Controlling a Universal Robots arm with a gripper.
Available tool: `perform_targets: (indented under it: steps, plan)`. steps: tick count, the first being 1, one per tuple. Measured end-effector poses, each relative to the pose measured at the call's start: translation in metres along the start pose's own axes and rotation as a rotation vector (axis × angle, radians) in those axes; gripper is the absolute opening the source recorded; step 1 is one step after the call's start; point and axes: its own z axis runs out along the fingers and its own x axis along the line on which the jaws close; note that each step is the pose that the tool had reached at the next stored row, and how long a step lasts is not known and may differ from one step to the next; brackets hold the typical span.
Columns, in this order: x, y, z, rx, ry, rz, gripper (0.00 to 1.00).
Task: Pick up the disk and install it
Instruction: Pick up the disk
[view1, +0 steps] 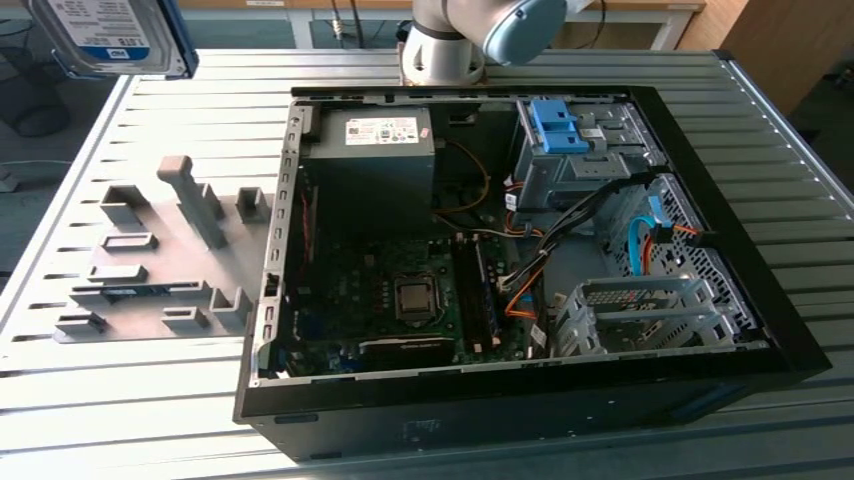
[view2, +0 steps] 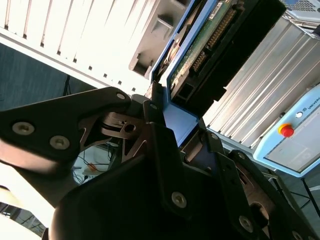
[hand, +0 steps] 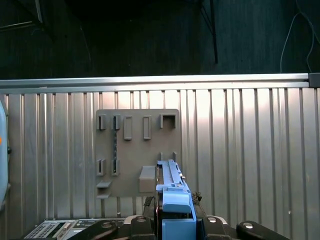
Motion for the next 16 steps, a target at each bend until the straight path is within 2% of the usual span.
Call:
perform_targets:
  steps: [2,3,16]
  plan:
    - [-0.0002,-0.0048,-0.0001,0.0000,0.0000,0.000,0.37]
    - [-0.0005,-0.0125,-0.0002,0.0000,0.0000,0.000,0.37]
    - [-0.0017,-0.0414,-0.0005,-0.0005,0.0000,0.000,0.37]
